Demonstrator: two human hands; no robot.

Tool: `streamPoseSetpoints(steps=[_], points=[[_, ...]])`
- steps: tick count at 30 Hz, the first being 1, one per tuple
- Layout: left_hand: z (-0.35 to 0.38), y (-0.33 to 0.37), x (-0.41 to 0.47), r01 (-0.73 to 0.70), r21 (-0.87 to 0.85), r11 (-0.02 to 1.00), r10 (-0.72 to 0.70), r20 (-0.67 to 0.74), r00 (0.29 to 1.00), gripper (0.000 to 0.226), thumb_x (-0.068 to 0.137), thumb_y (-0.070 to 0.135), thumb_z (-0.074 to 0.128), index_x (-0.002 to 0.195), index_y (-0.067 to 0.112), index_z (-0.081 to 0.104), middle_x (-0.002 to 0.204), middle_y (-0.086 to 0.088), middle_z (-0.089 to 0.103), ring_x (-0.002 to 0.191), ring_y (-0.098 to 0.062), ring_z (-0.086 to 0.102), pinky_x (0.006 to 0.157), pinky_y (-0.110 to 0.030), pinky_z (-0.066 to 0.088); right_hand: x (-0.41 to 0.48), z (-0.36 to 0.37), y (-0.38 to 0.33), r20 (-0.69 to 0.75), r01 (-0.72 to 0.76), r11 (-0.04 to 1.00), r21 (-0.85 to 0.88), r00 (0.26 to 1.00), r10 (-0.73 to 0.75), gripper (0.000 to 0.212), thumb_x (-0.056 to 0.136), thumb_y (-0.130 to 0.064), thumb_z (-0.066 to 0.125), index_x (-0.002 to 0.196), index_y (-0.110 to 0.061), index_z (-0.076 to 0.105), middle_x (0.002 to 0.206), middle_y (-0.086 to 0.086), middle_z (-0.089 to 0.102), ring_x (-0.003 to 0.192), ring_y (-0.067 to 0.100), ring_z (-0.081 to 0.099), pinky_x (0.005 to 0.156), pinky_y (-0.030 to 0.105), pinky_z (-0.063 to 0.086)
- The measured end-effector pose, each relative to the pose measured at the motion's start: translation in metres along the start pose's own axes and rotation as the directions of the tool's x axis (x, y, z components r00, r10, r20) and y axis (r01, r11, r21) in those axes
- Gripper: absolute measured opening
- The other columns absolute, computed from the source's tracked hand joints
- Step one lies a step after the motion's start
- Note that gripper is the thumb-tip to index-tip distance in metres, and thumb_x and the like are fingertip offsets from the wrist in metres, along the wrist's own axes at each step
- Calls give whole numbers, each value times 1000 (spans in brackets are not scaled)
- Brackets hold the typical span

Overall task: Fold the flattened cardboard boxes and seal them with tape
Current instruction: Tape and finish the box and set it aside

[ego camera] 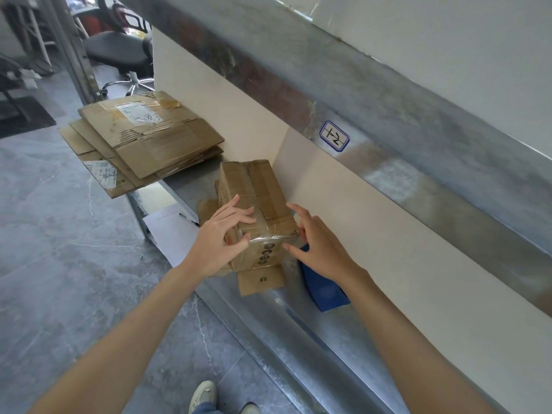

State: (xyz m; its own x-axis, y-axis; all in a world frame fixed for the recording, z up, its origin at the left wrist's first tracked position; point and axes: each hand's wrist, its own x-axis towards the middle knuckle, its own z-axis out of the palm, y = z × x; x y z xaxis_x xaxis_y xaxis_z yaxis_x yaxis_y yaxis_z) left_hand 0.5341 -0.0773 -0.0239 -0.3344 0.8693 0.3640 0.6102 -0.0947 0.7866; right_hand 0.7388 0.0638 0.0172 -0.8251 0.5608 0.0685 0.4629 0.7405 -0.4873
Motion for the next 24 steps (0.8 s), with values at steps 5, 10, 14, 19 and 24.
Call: streamPoseSetpoints(steps=[5,10,14,19,24], points=[[-2,3,0,11,-19,1000,-11,2,1000,30,85,6,74,112,20,71,132,11,62,146,-4,31,118,-18,22,1,-5,2,23,43,997,-71,999,-41,82,90,-46,66,154,-39,14,100,-10,49,93,8,46,82,29,48],[-7,6,0,22,-55,998,-20,40,999,32,87,0,69,114,17,72,134,9,61,147,-6,29,120,-25,22,-4,-10,4,-37,46,998,-37,998,-48,65,96,-36,59,152,-34,26,95,-16,44,92,6,45,81,25,46],[-10,7,0,42,-77,996,-35,82,996,41,85,-5,58,117,17,71,138,7,60,149,-7,26,118,-19,19,-1,-9,-7,-21,95,987,-131,995,-99,62,96,-30,57,152,-31,29,91,-12,45,86,7,42,76,23,41],[-7,7,0,32,-55,998,-28,68,997,35,90,-4,63,118,16,70,137,7,60,149,-7,26,118,-16,18,6,-3,-20,14,127,979,-162,992,-126,63,95,-32,59,152,-30,31,90,-16,41,88,6,40,74,23,32],[-3,6,0,37,-13,999,-36,12,999,27,89,4,69,112,16,72,133,9,62,146,-6,31,113,-9,20,2,-7,-15,-13,111,986,-128,993,-113,59,94,-30,62,148,-31,39,92,-10,49,89,10,46,77,28,46]])
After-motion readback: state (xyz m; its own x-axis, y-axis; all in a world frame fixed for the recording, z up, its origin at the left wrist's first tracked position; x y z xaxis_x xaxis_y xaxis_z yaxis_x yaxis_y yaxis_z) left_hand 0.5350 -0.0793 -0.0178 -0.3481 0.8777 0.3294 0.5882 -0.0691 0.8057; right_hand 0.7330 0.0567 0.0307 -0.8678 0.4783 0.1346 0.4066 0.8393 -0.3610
